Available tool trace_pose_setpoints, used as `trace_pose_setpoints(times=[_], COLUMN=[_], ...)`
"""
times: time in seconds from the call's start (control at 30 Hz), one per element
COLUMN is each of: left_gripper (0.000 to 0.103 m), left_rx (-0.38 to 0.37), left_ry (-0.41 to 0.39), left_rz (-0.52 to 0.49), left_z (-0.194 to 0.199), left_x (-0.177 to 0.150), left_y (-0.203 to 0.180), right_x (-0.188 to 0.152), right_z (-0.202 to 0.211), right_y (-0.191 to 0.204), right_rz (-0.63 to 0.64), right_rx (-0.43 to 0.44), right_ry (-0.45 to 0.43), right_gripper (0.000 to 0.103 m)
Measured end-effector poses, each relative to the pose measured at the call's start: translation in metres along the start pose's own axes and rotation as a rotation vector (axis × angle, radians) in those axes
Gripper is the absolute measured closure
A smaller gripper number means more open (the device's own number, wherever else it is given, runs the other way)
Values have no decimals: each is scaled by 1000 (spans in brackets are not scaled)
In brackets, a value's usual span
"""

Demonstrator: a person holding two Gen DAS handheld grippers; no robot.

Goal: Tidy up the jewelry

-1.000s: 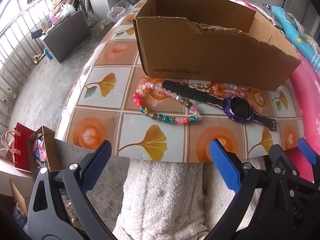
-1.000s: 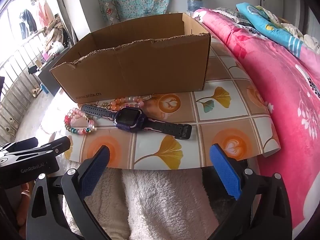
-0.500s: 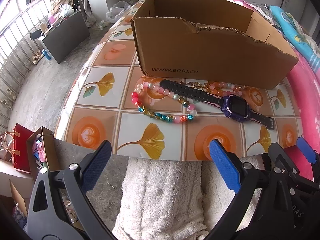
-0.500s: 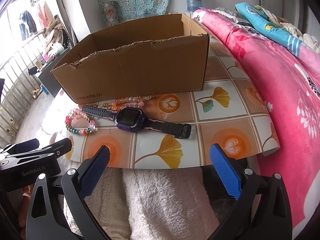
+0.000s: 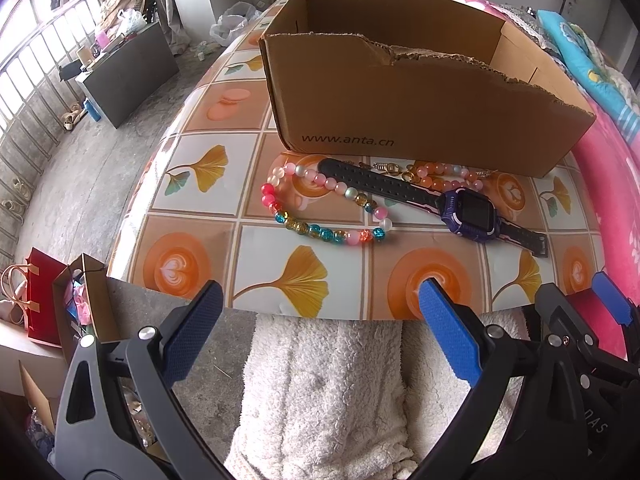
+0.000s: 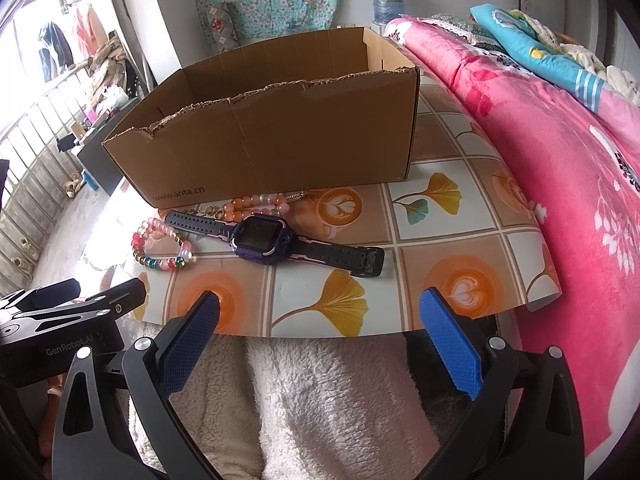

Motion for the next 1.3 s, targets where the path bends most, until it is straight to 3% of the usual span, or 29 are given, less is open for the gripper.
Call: trace_pose_setpoints(times=[1.3], left_gripper=[8], left_rx=[1], left_ry=[1], left_rz=[-4], left_z=[-1], left_x=[-1], left_y=[-1], right_x=[3], right_z=[2], right_y=[-4], right_rz=[-18], right_rx=[11], right_ry=[-8], right_gripper=[5])
Point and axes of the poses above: each gripper's, at about its wrist camera, not at the fingertips, and z roughly against the way its jaws point, y to its left, x to its top, the point moved 7 cm from there along -z, roughly the way its jaws point, and after that the axes turned 15 degrees about y, right-handed, at the moved point
